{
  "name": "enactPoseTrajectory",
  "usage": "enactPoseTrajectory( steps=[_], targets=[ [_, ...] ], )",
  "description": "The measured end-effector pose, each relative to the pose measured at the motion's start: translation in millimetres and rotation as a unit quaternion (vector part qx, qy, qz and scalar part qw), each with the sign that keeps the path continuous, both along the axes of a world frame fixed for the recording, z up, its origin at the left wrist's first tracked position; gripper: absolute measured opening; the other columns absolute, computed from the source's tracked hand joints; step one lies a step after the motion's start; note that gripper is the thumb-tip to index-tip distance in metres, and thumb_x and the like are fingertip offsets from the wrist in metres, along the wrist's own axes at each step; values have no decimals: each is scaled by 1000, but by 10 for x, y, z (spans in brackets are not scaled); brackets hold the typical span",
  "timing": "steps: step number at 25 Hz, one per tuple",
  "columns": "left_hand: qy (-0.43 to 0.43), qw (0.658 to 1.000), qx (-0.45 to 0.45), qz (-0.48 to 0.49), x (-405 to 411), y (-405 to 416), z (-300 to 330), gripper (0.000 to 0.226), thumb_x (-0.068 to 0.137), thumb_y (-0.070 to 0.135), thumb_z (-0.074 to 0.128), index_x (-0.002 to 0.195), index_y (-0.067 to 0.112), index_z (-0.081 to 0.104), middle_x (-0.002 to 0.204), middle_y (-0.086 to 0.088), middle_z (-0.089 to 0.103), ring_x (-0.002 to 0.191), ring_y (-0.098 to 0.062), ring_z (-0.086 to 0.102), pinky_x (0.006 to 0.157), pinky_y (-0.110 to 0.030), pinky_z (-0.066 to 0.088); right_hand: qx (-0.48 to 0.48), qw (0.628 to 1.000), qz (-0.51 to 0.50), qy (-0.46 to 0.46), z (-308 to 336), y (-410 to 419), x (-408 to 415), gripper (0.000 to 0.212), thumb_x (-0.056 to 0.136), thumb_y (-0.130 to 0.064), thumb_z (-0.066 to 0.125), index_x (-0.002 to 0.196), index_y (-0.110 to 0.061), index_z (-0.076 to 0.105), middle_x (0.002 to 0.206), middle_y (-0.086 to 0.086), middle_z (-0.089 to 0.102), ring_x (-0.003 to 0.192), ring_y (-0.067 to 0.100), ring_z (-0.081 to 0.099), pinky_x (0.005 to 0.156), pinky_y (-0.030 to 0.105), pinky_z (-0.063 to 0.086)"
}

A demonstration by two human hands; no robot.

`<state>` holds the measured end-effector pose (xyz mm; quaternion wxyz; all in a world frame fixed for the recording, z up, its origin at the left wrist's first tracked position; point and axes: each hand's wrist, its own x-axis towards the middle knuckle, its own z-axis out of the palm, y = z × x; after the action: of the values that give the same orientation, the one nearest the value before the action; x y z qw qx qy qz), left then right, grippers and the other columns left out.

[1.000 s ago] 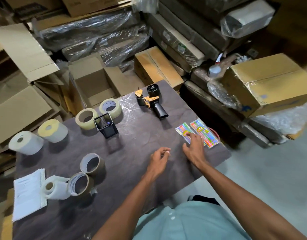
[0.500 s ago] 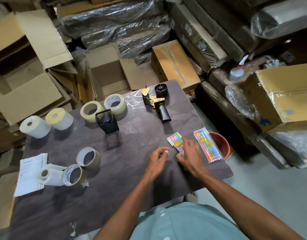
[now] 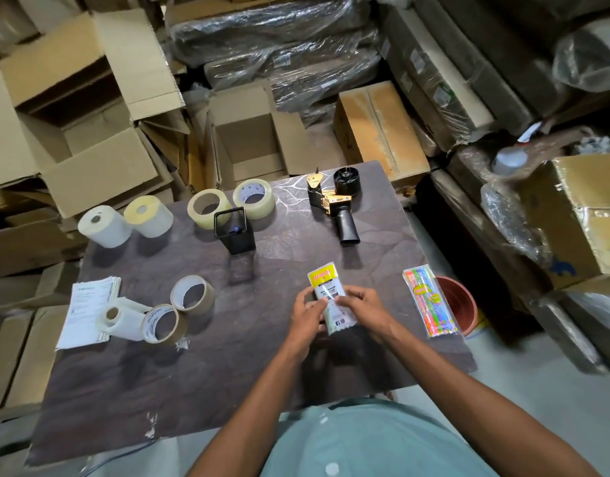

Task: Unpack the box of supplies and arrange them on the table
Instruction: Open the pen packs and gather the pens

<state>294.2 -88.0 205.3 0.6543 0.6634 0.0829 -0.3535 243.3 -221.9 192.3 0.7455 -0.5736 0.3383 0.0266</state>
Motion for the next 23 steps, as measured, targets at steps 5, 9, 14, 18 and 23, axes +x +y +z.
enactPoseTrajectory(
  steps=[5,9,14,18,23],
  targets=[
    [-5,997,-11,73,93,223,50,56,94,-1,62,143,16,39,108,-17,71,79,-21,72,63,-34,61,45,999,29,-9,122,159,64,26,90,-1,68,116,3,70,100,20,75,87,32,72,83,45,59],
    [-11,991,-17,134,88,380,114,38,95,-2,59,131,8,51,102,-12,72,76,-18,72,55,-28,58,-120,991,55,-20,172,315,88,42,82,-3,77,120,-17,65,86,1,74,79,14,71,77,37,61],
    [-1,982,-8,191,118,643,148,30,95,0,58,125,5,55,100,-9,74,78,-22,73,59,-34,61,-235,955,173,-52,165,498,27,43,69,-25,88,109,-27,73,96,-10,74,80,4,70,74,22,58],
    [8,978,-10,209,94,855,132,32,97,2,56,128,6,55,112,-15,72,93,-30,72,64,-43,63,-229,948,213,-67,173,647,25,53,63,-23,93,112,-24,72,100,-9,74,82,3,70,76,21,57],
    [20,973,-21,231,54,999,88,34,97,1,55,131,8,53,115,-15,71,93,-26,73,66,-45,63,-244,942,222,-63,210,754,49,52,58,-27,97,104,-18,74,92,-5,76,80,10,74,75,28,62]
  ],
)
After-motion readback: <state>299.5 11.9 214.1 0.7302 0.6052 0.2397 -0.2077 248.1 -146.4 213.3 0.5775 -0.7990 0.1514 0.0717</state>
